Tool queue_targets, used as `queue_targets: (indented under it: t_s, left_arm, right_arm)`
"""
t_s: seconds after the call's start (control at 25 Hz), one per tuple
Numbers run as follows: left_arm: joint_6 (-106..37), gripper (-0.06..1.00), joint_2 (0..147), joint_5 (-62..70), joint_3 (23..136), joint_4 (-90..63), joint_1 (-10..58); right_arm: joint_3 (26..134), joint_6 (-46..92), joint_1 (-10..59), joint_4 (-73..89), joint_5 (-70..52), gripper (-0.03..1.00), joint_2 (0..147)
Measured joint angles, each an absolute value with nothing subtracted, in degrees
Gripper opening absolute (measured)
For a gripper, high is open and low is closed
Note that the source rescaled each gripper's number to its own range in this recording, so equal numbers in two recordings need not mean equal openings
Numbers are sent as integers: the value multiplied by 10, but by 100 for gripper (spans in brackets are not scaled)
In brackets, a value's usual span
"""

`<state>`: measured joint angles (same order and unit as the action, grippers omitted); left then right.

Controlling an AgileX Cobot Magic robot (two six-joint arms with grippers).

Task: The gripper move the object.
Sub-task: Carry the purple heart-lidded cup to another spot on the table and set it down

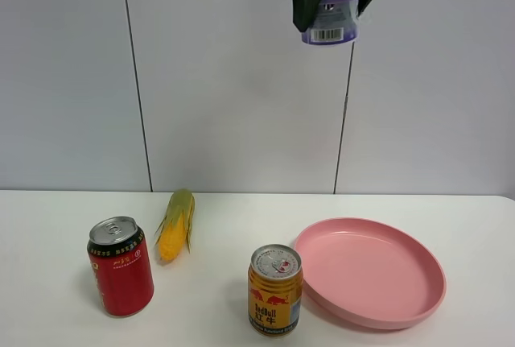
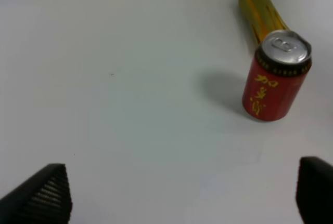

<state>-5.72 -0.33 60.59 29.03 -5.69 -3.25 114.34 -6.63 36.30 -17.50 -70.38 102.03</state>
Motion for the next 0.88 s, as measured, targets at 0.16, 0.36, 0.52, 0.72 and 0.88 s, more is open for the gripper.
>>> queue_targets:
  t_s: [0.16,0.36,0.52,0.72,0.88]
  left_arm:
    - [-57,100,-3,606,290,-57,-33]
    - [-57,100,-3,606,290,-57,-33]
    - [-57,100,-3,606,290,-57,-33]
    - [-57,100,-3,606,290,-57,-33]
    - [-57,100,-3,606,290,-57,-33]
  right_arm:
    - [1030,-94,362,-184,-701,0,942]
    - [847,-126,325,-183,-627,0,836]
    - [727,-169,259,-184,-572,0,775]
    - [621,-220,174,-189,-476,0,756]
    - [549,-230,123,-189,-335,0,768]
